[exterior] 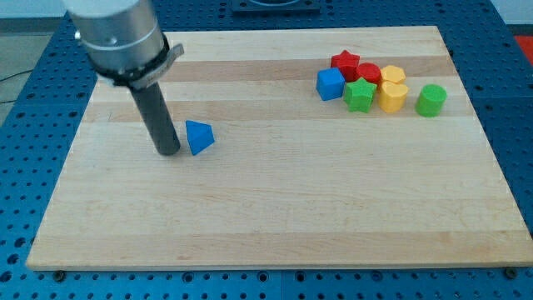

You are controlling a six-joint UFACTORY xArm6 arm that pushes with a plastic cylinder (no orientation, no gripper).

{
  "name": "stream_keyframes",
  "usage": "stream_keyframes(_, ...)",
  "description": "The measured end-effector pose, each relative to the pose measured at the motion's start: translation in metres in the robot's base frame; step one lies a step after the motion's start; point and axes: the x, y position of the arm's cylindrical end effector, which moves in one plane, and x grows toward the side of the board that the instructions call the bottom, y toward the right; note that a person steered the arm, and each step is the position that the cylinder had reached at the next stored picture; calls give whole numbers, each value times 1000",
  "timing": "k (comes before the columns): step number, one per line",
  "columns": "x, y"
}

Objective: Push the blue triangle to the left of the green star

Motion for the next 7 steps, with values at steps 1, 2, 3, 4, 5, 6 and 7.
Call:
stream_keyframes(1, -10, 88)
stream_keyframes(2, -14, 174)
stream_keyframes(3, -19, 193)
stream_keyframes(4, 18, 198)
stream_keyframes(5, 39, 164)
stream_keyframes(6, 71, 201)
stream_keyframes(7, 72, 220)
